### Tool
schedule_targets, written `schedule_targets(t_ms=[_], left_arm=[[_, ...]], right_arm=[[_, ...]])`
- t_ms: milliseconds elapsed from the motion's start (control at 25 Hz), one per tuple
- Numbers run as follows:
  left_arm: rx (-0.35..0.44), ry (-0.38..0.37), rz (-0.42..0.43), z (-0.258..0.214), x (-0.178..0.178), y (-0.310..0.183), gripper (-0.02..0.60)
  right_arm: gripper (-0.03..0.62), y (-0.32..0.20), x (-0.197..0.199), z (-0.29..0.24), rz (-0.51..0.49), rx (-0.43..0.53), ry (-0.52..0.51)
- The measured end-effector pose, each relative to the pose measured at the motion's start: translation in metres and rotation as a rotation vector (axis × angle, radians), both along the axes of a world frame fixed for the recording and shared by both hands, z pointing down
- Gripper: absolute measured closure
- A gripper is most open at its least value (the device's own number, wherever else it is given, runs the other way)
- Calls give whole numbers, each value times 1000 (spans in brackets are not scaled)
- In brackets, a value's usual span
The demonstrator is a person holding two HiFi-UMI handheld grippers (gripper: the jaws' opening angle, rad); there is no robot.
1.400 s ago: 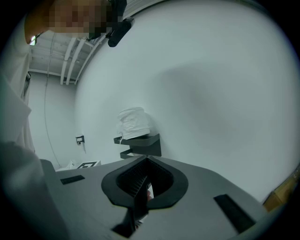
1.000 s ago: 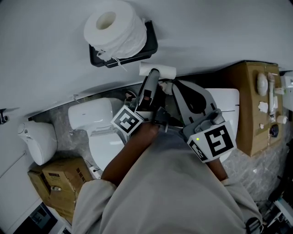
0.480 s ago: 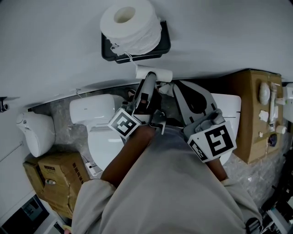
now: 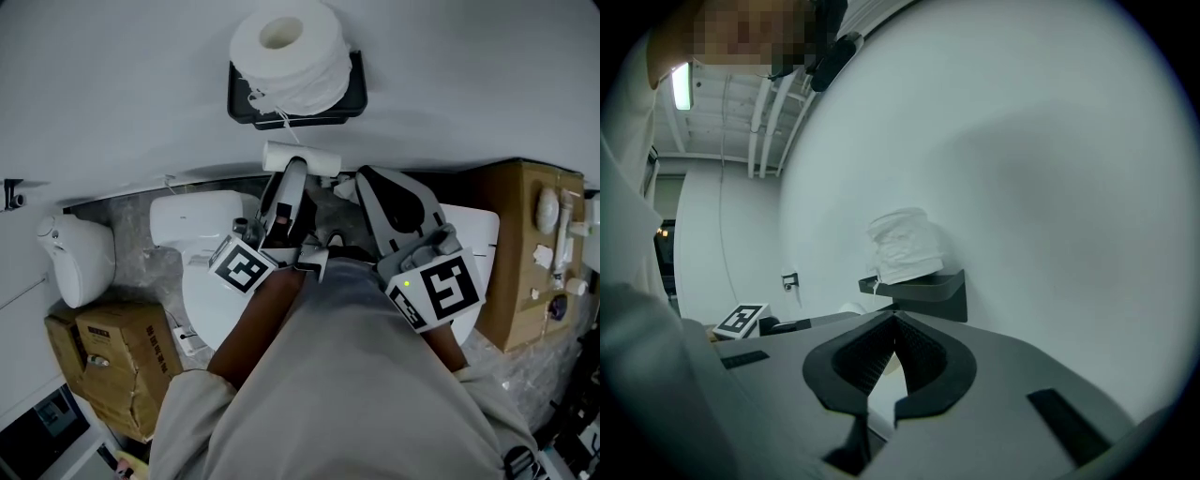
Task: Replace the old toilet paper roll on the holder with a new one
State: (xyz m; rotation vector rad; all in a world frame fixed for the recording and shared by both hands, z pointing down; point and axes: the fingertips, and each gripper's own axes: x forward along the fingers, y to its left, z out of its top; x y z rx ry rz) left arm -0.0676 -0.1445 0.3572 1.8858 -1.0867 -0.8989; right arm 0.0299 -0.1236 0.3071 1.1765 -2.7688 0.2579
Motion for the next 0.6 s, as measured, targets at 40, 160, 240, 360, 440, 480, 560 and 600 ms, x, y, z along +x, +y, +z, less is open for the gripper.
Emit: schedule_targets(t_ms=[40,160,240,360,440,480,560,600], left_arm=[[7,-20,-9,-4,-13,5,407],[44,-52,-32,-18,-40,16,407],[61,-66,-41,-25,-45,20,407],[85,-79,-59,-36,-52,24,407],[94,-92,-70,-41,-57,26,407],[96,-98,-74,-43,-58,27,407],[99,-112,-76,-46,-60,28,407],[99,-119,-76,-47,-61,29,407]], right_arm=[[580,3,-10,-3,-6,3,0],[580,10,-30,-10,-23,13,1],[580,11,-32,-11,-31,16,-1],[580,11,-33,-11,-39,20,-5],[580,12,-34,-12,-40,23,-9],[579,13,-35,-12,-40,24,-9],[580,14,-36,-12,-42,25,-8],[580,15,-37,-12,-43,24,-8]])
